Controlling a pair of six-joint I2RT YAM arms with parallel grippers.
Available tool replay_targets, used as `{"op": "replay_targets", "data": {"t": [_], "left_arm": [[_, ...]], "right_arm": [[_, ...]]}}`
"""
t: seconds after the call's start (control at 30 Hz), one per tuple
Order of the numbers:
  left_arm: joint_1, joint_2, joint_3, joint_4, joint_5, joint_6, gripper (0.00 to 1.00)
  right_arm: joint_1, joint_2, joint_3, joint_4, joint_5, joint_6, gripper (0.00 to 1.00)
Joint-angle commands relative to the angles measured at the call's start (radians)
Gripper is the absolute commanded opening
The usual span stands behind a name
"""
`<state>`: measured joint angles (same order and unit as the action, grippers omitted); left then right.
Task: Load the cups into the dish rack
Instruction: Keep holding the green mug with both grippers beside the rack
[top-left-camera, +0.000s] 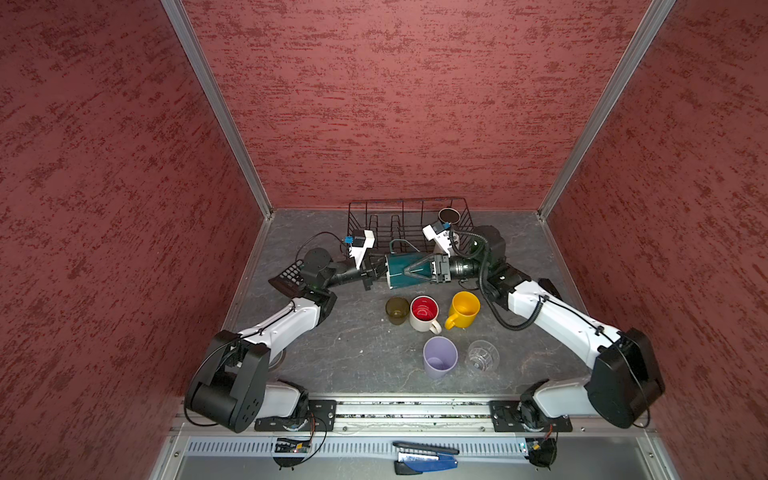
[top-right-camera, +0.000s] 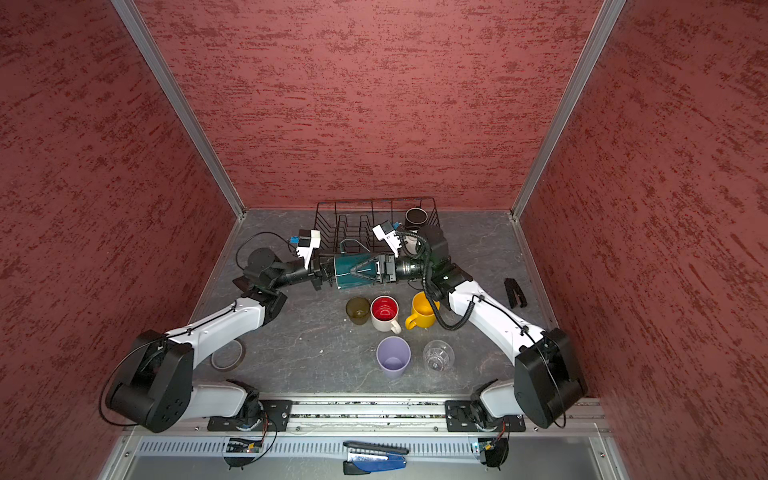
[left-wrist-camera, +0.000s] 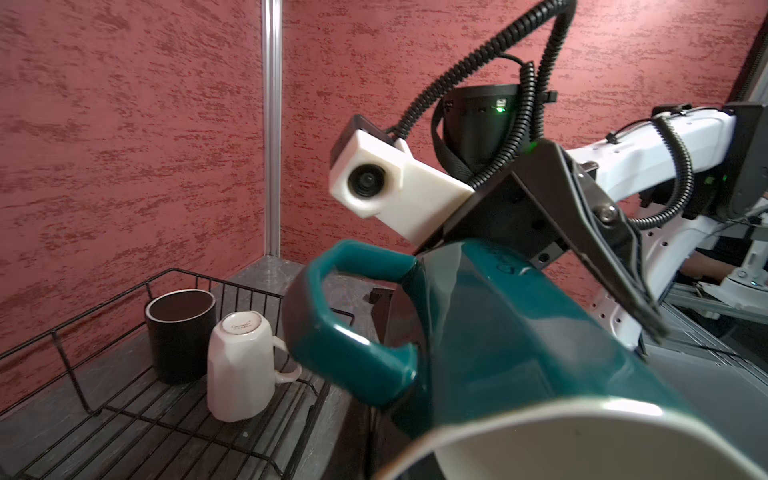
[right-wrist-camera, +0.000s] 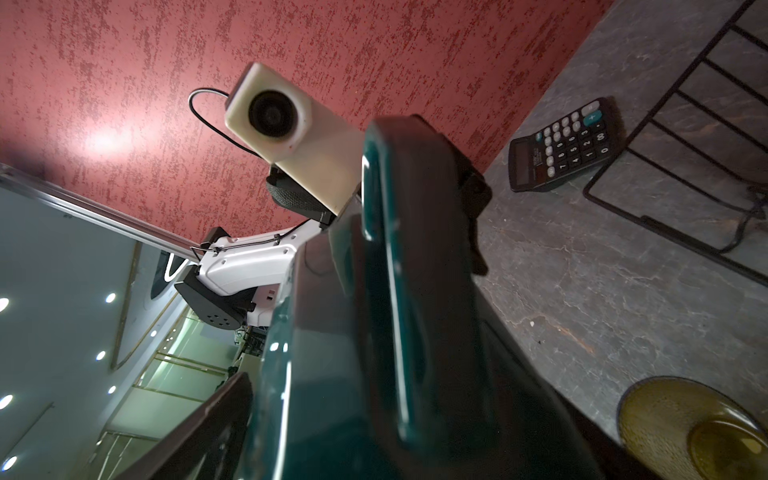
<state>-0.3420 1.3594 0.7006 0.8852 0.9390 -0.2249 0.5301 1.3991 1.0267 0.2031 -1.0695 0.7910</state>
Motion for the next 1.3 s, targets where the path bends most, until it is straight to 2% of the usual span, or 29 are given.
{"op": "replay_targets", "data": {"t": [0.0,0.53,0.8,0.97,1.27], "left_arm": [[0.006,-0.025,0.022,0.087,-0.128,-0.035,0.00],[0.009,-0.022,0.000,0.160,0.005,-0.099,0.00],[0.050,-0.018,-0.015,0.241,0.059,-0.184,0.00],[0.054,-0.014,-0.015,0.249,0.082,-0.195,0.00],[0.054,0.004,-0.011,0.263,0.104,-0.209,0.00]], "right_arm": [[0.030,-0.021,-0.002,-0.034,-0.025,-0.015,0.99],[0.022,0.006,0.033,-0.030,-0.004,-0.017,0.99],[-0.056,-0.026,0.021,-0.111,-0.036,-0.086,0.99],[-0.089,-0.058,0.018,-0.165,-0.070,-0.137,0.99],[-0.109,-0.080,0.039,-0.175,-0.090,-0.145,0.99]]}}
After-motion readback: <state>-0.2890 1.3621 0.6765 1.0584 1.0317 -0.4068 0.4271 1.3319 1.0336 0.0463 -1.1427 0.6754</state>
